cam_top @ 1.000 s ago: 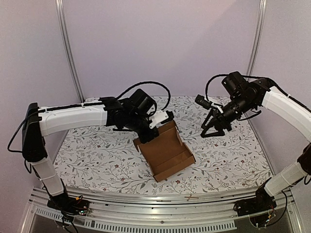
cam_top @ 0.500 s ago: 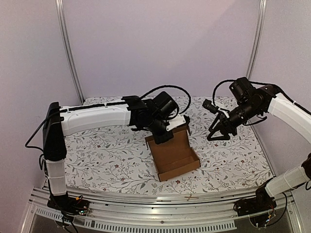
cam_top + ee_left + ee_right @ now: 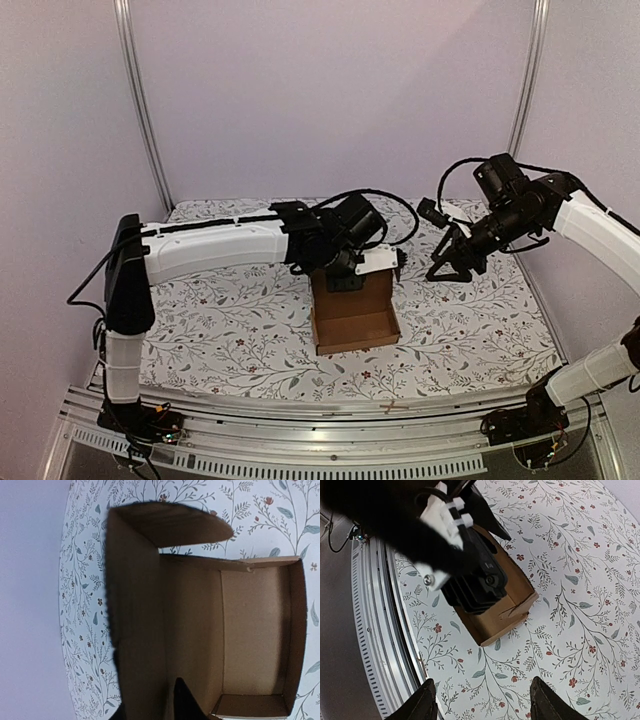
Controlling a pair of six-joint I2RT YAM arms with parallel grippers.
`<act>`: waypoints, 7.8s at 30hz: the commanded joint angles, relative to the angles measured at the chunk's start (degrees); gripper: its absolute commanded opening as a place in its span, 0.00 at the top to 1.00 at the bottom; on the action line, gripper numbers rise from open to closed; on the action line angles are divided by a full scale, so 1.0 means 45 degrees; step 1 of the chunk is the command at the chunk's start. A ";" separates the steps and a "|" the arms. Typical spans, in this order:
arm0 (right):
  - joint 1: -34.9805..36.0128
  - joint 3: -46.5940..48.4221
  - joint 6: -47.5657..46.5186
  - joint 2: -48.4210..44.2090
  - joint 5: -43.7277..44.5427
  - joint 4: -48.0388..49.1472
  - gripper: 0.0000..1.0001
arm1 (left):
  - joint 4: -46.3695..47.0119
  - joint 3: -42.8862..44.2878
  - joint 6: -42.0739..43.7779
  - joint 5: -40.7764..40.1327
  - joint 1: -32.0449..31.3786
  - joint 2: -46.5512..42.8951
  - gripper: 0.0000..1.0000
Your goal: Fold the paper box
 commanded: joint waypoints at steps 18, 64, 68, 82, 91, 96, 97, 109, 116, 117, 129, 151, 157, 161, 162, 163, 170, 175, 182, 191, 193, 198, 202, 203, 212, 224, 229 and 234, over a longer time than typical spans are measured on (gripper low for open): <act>0.2223 0.3690 -0.2352 0.2446 0.3630 -0.1023 0.38 | 0.5674 -0.8336 -0.9701 -0.5327 -0.3240 -0.7659 0.36; 0.4735 0.6243 -0.1360 0.7260 0.9090 -0.1278 1.00 | 1.4738 -1.4197 -1.0670 -0.3739 -0.1891 -0.5584 0.48; 0.5656 0.5367 -0.1370 0.6602 1.0672 -0.0592 1.00 | 1.5575 -1.4380 -1.0713 -0.3840 -0.1755 -0.5175 0.48; 0.6162 0.3309 -0.2292 0.5479 1.3595 0.2513 1.00 | 1.6963 -1.6888 -1.1556 -0.3092 -0.1537 -0.6191 0.47; 0.6179 0.2227 -0.2495 0.5574 1.3470 0.3459 1.00 | 1.8235 -1.6575 -1.3799 -0.2043 -0.1470 -0.4438 0.50; 0.6226 0.1504 -0.2514 0.4618 1.2793 0.3523 1.00 | 1.8221 -1.5897 -1.4514 -0.2081 -0.1385 -0.3177 0.53; 0.6270 0.1339 -0.2548 0.4463 1.2632 0.3516 1.00 | 1.8255 -1.5849 -1.4648 -0.2133 -0.1331 -0.3010 0.54; 0.6671 0.0335 -0.2741 0.3531 1.0425 0.2453 1.00 | 2.1388 -1.6689 -1.5696 -0.1970 -0.0618 -0.1669 0.57; 0.7065 0.0002 -0.2380 0.3807 1.0124 0.2273 0.99 | 2.2013 -1.6673 -1.5754 -0.1800 -0.0605 -0.1134 0.57; 0.7087 -0.0066 -0.2337 0.3890 1.0090 0.2264 0.99 | 2.2071 -1.6710 -1.5753 -0.1798 -0.0603 -0.1114 0.57; 0.7332 0.0209 -0.2069 0.3945 1.1100 0.2295 1.00 | 2.2507 -1.6983 -1.5750 -0.1800 -0.0471 -0.1065 0.57; 0.5994 0.1205 -0.4147 0.4110 1.0262 0.1246 0.94 | 2.3060 -1.6694 -1.5620 -0.0565 0.0530 -0.0440 0.58; 0.5991 0.0694 -0.3694 0.4267 1.0327 0.1408 0.99 | 2.4160 -1.7215 -1.5804 0.0267 0.0527 -0.0684 0.58; 0.6005 0.0618 -0.3615 0.4045 1.0493 0.1463 0.99 | 2.7300 -1.8857 -1.4997 0.1210 0.0457 -0.1123 0.53; 0.6006 0.0635 -0.3597 0.3959 1.0477 0.1467 0.99 | 2.7627 -1.9185 -1.4669 0.1342 0.0489 -0.1313 0.51; 0.6004 0.0637 -0.3595 0.3883 1.0453 0.1463 0.98 | 2.7622 -1.9380 -1.4406 0.1505 0.0537 -0.1532 0.50; 0.6026 0.0733 -0.3549 0.3721 1.0465 0.1462 0.97 | 2.5758 -1.8501 -1.3626 0.2425 0.0682 -0.2398 0.51; 0.6114 0.0752 -0.3391 0.3692 1.0506 0.1433 0.96 | 2.4947 -1.7541 -1.3505 0.2590 0.0692 -0.2323 0.52; 0.6244 0.0511 -0.2966 0.3638 1.0433 0.1523 0.96 | 2.3898 -1.6463 -1.3770 0.3377 0.0516 -0.1495 0.56; 0.7694 -0.1263 -0.3202 0.3045 1.1580 0.1971 0.95 | 2.4859 -1.8099 -1.4271 0.3000 0.0409 -0.1779 0.56; 0.7947 -0.1469 -0.3340 0.3020 1.1664 0.1971 0.95 | 2.4951 -1.8448 -1.4301 0.3035 0.0400 -0.1976 0.55; 0.8685 -0.2122 -0.3642 0.3252 1.1528 0.1995 0.88 | 2.4967 -1.9388 -1.4489 0.2755 0.0399 -0.2638 0.55; 0.8990 -0.2270 -0.3261 0.3721 1.0658 0.1567 0.72 | 2.4484 -1.9935 -1.4368 0.2198 0.0417 -0.3499 0.55; 0.8994 -0.2167 -0.3101 0.3945 1.0324 0.1297 0.65 | 2.4206 -1.9932 -1.4254 0.2103 0.0418 -0.3756 0.55; 0.8984 -0.1533 -0.1571 0.5436 0.8641 0.0262 0.01 | 2.2504 -1.9139 -1.3915 0.2097 0.0401 -0.4932 0.55; 0.8919 -0.1159 -0.1450 0.4388 0.9403 0.0310 0.01 | 1.7576 -1.4739 -1.3661 0.2458 -0.0715 -0.2986 0.54; 0.8247 -0.0988 -0.1919 0.3143 0.9154 -0.0450 0.01 | 1.5630 -1.3962 -1.3335 0.2001 -0.0832 -0.2336 0.55; 0.6224 -0.0918 -0.1679 0.1815 0.7390 -0.0444 0.01 | 1.5261 -1.3808 -1.2912 0.1791 -0.0851 -0.2076 0.55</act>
